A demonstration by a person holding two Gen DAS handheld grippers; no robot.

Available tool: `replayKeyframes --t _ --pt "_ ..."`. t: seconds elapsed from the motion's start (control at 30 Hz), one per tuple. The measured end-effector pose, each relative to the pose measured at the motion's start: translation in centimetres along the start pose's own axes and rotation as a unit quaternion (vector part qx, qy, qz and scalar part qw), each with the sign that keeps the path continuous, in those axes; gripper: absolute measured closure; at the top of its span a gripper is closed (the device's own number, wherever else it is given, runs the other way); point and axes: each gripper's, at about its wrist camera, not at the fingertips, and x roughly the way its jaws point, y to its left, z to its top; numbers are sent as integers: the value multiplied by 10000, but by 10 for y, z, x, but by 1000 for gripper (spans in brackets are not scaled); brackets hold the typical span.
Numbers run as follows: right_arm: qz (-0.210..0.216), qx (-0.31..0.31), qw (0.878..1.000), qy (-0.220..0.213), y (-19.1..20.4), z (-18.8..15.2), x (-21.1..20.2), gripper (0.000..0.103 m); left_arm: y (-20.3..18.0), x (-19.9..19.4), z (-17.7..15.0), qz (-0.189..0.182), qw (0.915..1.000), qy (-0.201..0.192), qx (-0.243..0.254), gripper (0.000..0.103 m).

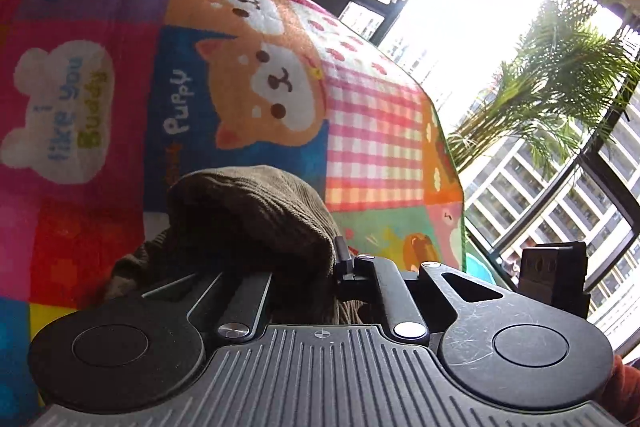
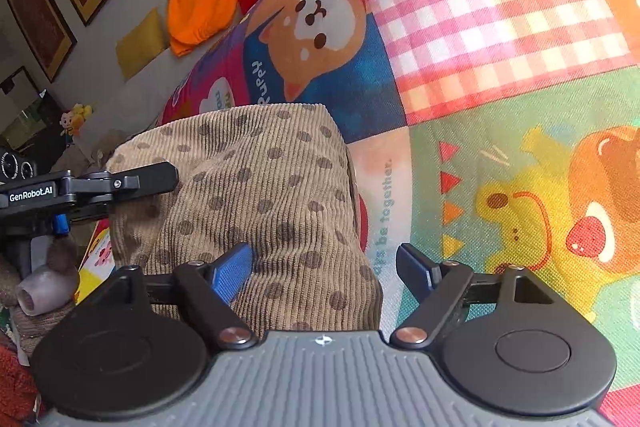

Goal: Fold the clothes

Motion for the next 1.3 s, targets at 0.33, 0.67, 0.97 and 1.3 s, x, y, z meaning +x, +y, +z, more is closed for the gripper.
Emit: replayKeyframes --t 0.33,0.67,0.97,1.3 --pt "206 -1550 9875 202 84 -23 13 18 61 -64 -33 1068 9936 -56 -358 94" --pt "-207 -2483 9681 270 101 -48 12 14 50 -88 -4 655 9953 -674 -235 67" --pt "-54 -2544 9671 16 104 -36 -8 12 56 28 28 382 9985 179 -360 49" --pt "280 -2800 9592 268 109 -58 14 0 80 46 17 192 9962 380 -760 51"
